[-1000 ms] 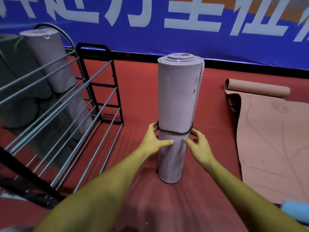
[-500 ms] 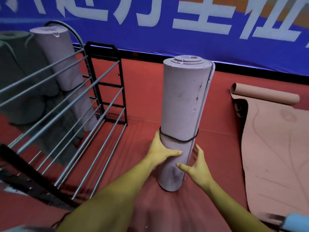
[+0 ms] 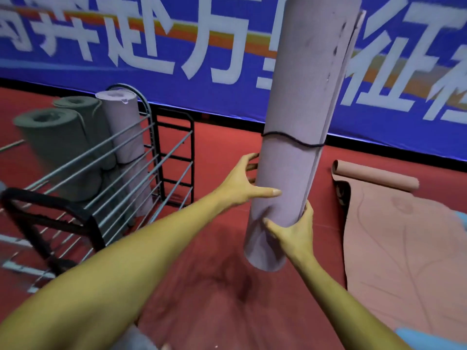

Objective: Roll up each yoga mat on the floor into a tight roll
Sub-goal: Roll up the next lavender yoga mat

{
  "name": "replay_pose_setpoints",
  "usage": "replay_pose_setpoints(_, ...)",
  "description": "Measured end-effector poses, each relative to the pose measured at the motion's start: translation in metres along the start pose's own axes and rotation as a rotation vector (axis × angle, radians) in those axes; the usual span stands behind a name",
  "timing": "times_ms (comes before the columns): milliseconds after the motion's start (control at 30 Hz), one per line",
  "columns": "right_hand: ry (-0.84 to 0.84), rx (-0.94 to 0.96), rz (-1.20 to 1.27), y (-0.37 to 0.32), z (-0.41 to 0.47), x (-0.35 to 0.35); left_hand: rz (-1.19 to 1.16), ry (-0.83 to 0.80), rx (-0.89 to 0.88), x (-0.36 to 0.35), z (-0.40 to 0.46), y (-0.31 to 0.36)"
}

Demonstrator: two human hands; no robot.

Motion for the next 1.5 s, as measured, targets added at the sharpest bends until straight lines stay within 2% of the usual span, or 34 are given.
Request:
replay_pose_setpoints(167,-0.004,0.171,0.07,-0.082,-0.004,-0.007,0.006,-0.001,0.01,0.03,-0.05,0.022)
replay_pose_setpoints(300,-0.049,0.281,0.124,-0.124,-0.009,-0.032,-0.024,0.186,-0.074,0.058,-0.079,0.057)
replay_pose_setpoints(467,-0.226,0.373,0.023,-0.164,-0.005,-0.079,0.006,0.357,-0.194,0.122,-0.117,0.089)
replay_pose_setpoints(700,-0.243,0.621,0.092,-0.267,0.026,-0.172,0.086,0.521,-0.335,0.229,-0.16,0.124)
replay_pose_setpoints(800,-0.262,0.667,0.128,-0.308,0.028,-0.225,0.208,0.545,-0.357,0.279,-0.19,0.135)
replay_pose_setpoints(1000,-0.361,0.749,0.215,-0.37,0.029,-0.326,0.361,0.712,-0.387,0.369,-0.242,0.137)
replay_pose_setpoints(1233,-0.459,0.704,0.248,-0.379,0.031,-0.415,0.398,0.761,-0.281,0.43,-0.276,0.107)
replay_pose_setpoints(1500,-0.574,0.619,0.295,-0.347,0.044,-0.46,0.386,0.76,-0.132,0.452,-0.273,0.068)
Point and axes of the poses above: each hand's wrist, its own z-axis towards the middle knuckle, its own x-axis out of the back of the hand, y = z × x, the point moved 2 cm from there along z, towards the middle knuckle, and after that the axes turned 12 degrees about -y, right-handed, at the moved point
